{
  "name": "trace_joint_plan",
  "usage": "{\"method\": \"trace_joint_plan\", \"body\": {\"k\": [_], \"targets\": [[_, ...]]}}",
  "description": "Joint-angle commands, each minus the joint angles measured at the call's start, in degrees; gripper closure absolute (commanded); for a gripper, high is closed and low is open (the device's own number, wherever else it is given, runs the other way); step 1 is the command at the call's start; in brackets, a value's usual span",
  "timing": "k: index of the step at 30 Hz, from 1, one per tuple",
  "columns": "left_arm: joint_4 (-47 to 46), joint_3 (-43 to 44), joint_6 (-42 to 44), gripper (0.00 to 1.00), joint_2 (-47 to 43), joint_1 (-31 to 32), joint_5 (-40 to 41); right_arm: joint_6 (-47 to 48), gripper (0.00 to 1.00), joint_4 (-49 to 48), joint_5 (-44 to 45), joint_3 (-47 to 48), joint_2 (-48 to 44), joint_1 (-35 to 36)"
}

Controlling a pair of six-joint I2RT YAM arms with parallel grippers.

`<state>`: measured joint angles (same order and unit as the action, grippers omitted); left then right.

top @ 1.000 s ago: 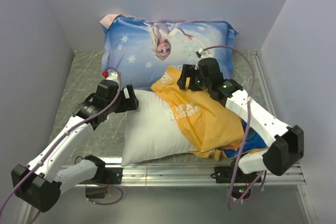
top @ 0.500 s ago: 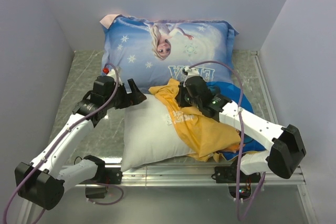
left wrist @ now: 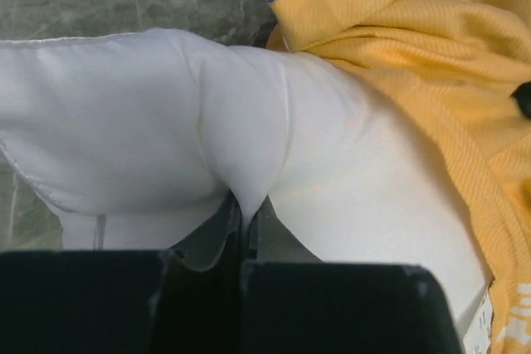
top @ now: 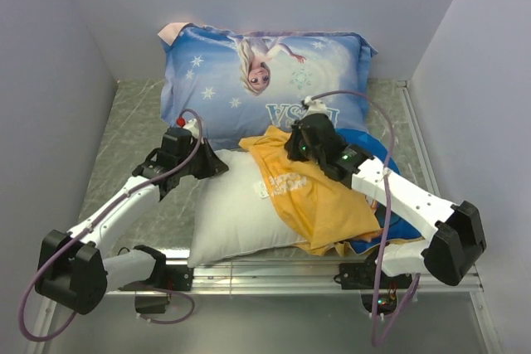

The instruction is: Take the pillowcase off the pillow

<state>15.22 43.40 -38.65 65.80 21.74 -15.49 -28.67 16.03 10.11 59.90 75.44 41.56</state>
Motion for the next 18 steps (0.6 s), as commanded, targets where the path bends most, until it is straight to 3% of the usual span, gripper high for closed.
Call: {"method": "trace_joint_plan", "body": {"k": [1,5,11,16,18], "targets": [[2.4,0.7,0.9,0.99,-0.8,-0.7,3.1,-0.9,1.0,5.3,4.2,4.1,-3.7,-6.7],[5.1,1.3,1.4,0.99,-4.4,-3.4,6.0,-1.7,1.0,7.9,3.1,6.3,-8.5,-16.4],[9.2,2.7,2.4,0.99,-10.3,-8.3,9.1,-1.7,1.0,12.6,1.3,12.5,-11.9,-24.8],[11.0,5.9,4.1,0.99,-12.2,-10.0,10.9,-2.2,1.0,12.3,-2.2,13.8,-13.3,-26.4],[10.1,7.3,4.5,1.0,-11.8,-10.0,10.5,-2.9,1.0,11.0,-4.8,13.7,-13.4,-22.6]]}}
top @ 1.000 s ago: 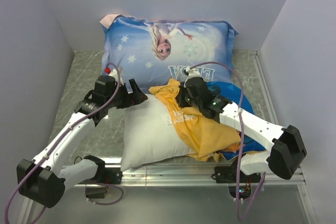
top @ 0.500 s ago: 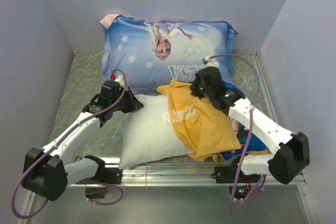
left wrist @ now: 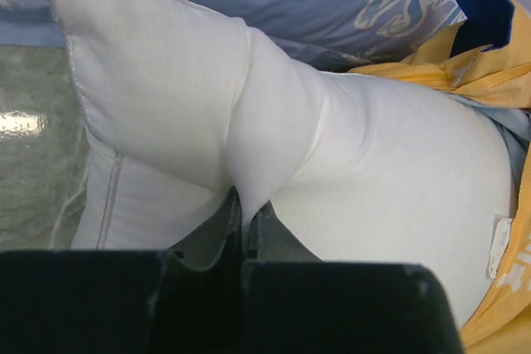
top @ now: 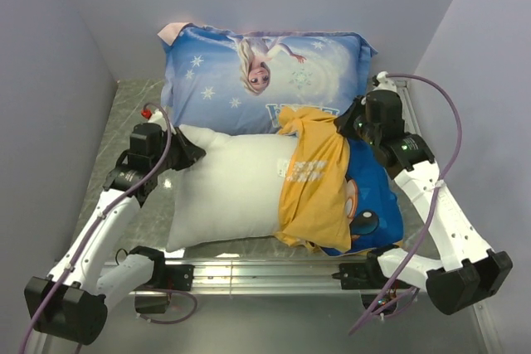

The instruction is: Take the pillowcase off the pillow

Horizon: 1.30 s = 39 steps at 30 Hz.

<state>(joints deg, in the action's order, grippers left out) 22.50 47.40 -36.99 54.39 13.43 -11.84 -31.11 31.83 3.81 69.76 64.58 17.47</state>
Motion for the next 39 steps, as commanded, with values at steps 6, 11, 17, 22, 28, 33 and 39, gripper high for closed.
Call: {"method": "trace_joint_plan", "body": {"k": [6,11,17,22,28,33,39], "targets": [[0.4,5.7,3.3,0.99,3.1,-1.7,4.5,-1.4,1.0,-9.3,4.7,4.7,1.7,20.1],[-0.6,6.3,3.2,0.99,4.6,-1.7,4.5,0.3,0.71,-7.3,8.0,10.4,11.3,33.1],[1.1,7.4,5.6,0.99,3.3,-1.7,6.7,0.7,0.23,-2.3,14.6,6.4,0.4,24.8],[0.7,7.4,6.1,1.0,3.0,-1.7,5.1,0.7,0.16,0.5,12.4,-0.6,-11.2,8.9],[-0.1,7.8,6.1,1.0,2.8,-1.7,3.0,1.1,0.15,0.2,6.9,-12.2,-13.0,-3.2],[-0.4,9.5,6.2,0.99,2.6,-1.7,0.9,3.1,0.15,-1.5,3.7,-19.6,-13.3,-9.2],[-0.5,10.6,6.4,0.99,3.3,-1.7,0.0,2.6,0.31,-6.4,-1.3,-24.1,-10.7,-10.8]]}}
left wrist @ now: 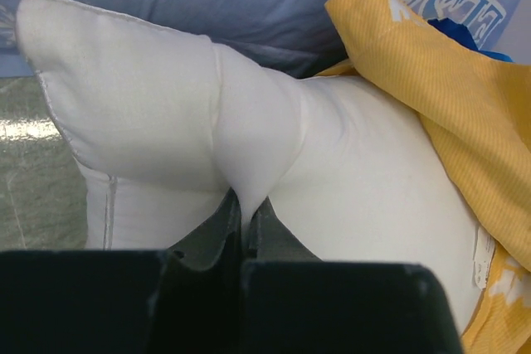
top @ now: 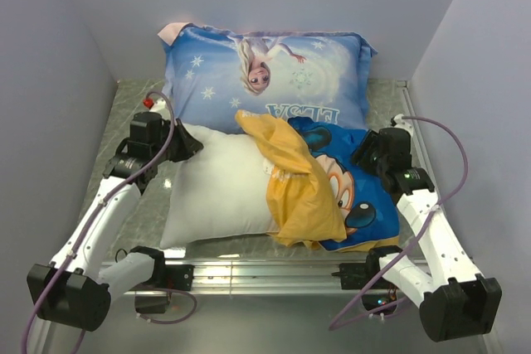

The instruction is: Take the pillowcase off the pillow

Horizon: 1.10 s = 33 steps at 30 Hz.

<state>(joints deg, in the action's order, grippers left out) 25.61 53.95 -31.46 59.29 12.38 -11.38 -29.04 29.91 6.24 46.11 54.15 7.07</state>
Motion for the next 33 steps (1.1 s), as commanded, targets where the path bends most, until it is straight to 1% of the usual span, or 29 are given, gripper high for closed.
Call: {"method": "trace_joint_plan", "body": {"k": [1,2,3,4,5,10,11,13,15,16,17,18,20,21,23,24,28,29,31,33], "targets": [[-3.1,5.1,1.1,0.99,-1.7,-0.6,-0.1,0.2,0.41,-3.9,-2.8,0.7,0.2,-0.4],[-2.5,6.2,1.2,0.99,-2.2,-0.7,0.7,0.3,0.57,-3.0,-1.8,1.7,0.3,-0.7],[-1.8,7.4,1.5,0.99,-2.4,-0.7,1.9,0.4,0.86,-2.1,-1.0,2.8,0.3,-0.9],[-0.1,10.4,2.2,0.99,-2.7,-0.8,3.9,0.6,0.94,-0.9,-0.4,5.2,0.1,-1.6],[0.6,11.9,2.4,1.0,-2.9,-1.0,4.6,0.7,0.99,-0.4,-0.5,6.4,-0.1,-2.3],[5.2,22.5,2.9,1.0,-2.0,-4.6,7.7,0.8,1.0,3.8,0.3,16.8,0.0,-9.2],[6.4,23.6,2.7,1.0,-1.6,-5.9,9.9,-0.5,1.0,4.6,-0.3,18.0,-0.1,-10.3],[7.5,25.7,1.8,1.0,-1.6,-7.5,11.2,-1.7,1.0,4.5,-1.9,21.0,0.1,-14.4],[7.6,26.0,1.1,1.0,-2.5,-10.9,14.8,-3.0,1.0,5.5,-5.9,23.8,1.1,-17.5],[7.4,25.4,0.4,1.0,-2.9,-11.8,15.9,-3.5,1.0,6.6,-6.8,26.6,2.3,-20.8],[7.1,24.8,-0.1,1.0,-3.6,-12.2,16.3,-3.9,1.0,7.0,-8.0,28.0,2.7,-22.3],[6.6,23.8,-1.0,1.0,-3.7,-16.1,14.8,-4.0,1.0,7.4,-9.0,29.1,3.5,-24.0],[6.4,22.3,-1.8,1.0,-3.8,-19.3,13.1,-4.5,1.0,8.8,-10.3,31.8,4.3,-30.0],[5.4,21.3,-2.9,1.0,-4.0,-21.8,12.3,-4.6,1.0,8.8,-13.4,32.3,4.6,-32.3],[3.8,17.4,-4.0,1.0,-4.5,-24.0,11.9,-5.3,1.0,9.8,-13.8,33.9,5.3,-36.1],[3.2,15.9,-4.6,1.0,-4.5,-26.0,11.0,-5.6,1.0,10.2,-13.5,34.6,5.9,-36.3],[2.1,9.2,-6.0,1.0,-4.3,-28.4,11.2,-6.1,1.0,10.3,-13.9,35.1,6.9,-37.9],[1.1,7.9,-6.3,1.0,-5.1,-28.5,13.8,-6.0,1.0,9.7,-14.5,34.5,6.6,-37.9],[0.2,5.0,-6.9,1.0,-5.6,-28.8,13.7,-6.3,1.0,7.5,-15.6,31.1,4.9,-37.9],[0.0,3.9,-7.3,1.0,-5.3,-29.4,13.0,-6.0,1.0,6.6,-15.2,29.0,4.1,-37.7]]}}
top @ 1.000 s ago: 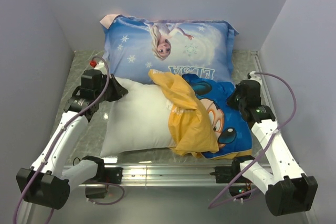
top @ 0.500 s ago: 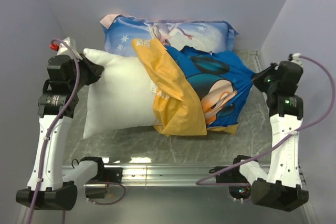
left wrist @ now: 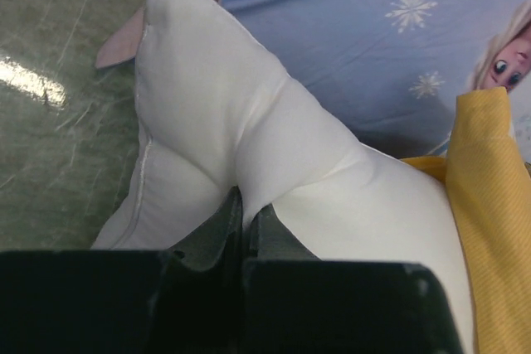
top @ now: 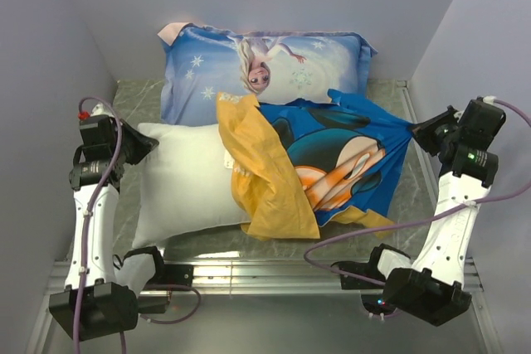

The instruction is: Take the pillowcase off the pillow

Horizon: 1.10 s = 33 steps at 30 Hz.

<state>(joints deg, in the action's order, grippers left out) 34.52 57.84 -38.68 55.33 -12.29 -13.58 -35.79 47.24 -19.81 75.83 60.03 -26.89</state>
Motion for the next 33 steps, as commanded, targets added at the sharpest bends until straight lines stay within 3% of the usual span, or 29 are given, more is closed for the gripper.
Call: {"method": "trace_joint_plan", "body": {"k": [1,4,6,10,11,12,15,16,17,19,20,23,26,30,31,33], "targets": [[-8.9,-0.5,-0.3,1.0,-1.0,-4.9,15.4,1.0,1.0,-10.9,11.1,-1.9,-1.7,-3.5],[-9.7,-1.5,-0.5,1.0,-0.6,-5.5,15.2,1.6,1.0,-11.9,10.0,-3.5,-1.0,-2.1],[-12.4,-2.9,-0.3,1.0,-0.6,-5.5,9.7,2.1,1.0,-12.2,10.1,-3.9,-0.3,0.6],[-12.3,-3.0,1.0,0.96,1.4,-4.4,4.0,2.7,1.0,-13.1,21.9,-6.9,0.3,17.4],[-12.0,-3.1,1.2,0.94,1.5,-3.4,4.8,2.4,1.0,-13.8,22.7,-8.1,0.4,18.4],[-11.8,-3.7,2.1,0.9,1.4,-3.0,5.7,2.0,1.0,-14.7,21.8,-10.8,0.9,19.1],[-11.9,-4.8,3.3,0.57,0.5,-2.1,6.6,1.3,1.0,-17.5,21.1,-13.9,1.3,22.2],[-11.8,-4.8,3.5,0.39,0.0,-2.1,6.1,1.7,0.91,-18.6,21.8,-15.4,1.1,23.2],[-11.8,-4.8,3.7,0.34,-0.7,-2.0,5.9,1.9,0.84,-18.9,21.9,-16.0,0.8,24.6],[-11.6,-3.9,4.7,0.27,-2.4,-1.6,6.1,3.2,0.66,-18.8,22.5,-16.6,-0.3,25.7],[-10.5,-3.0,5.2,0.26,-3.8,-0.6,6.5,3.7,0.51,-18.2,23.1,-16.3,-0.9,26.6],[-7.3,1.4,7.4,0.25,-5.2,3.8,9.9,5.2,0.36,-16.5,25.3,-15.1,-3.7,29.1],[-5.1,2.4,6.1,0.25,-7.6,11.9,17.8,6.1,0.3,-14.1,27.7,-13.7,-6.7,31.4],[-2.5,0.9,0.1,0.24,-10.9,23.3,24.8,4.8,0.29,-13.1,27.6,-15.8,-12.5,35.8],[-2.2,0.3,-1.1,0.17,-11.4,24.9,25.3,3.2,0.28,-12.9,28.9,-16.8,-13.8,40.4],[-1.7,-2.1,-4.9,0.15,-13.3,30.1,27.1,1.1,0.28,-13.3,30.3,-20.5,-17.9,44.4]]}}
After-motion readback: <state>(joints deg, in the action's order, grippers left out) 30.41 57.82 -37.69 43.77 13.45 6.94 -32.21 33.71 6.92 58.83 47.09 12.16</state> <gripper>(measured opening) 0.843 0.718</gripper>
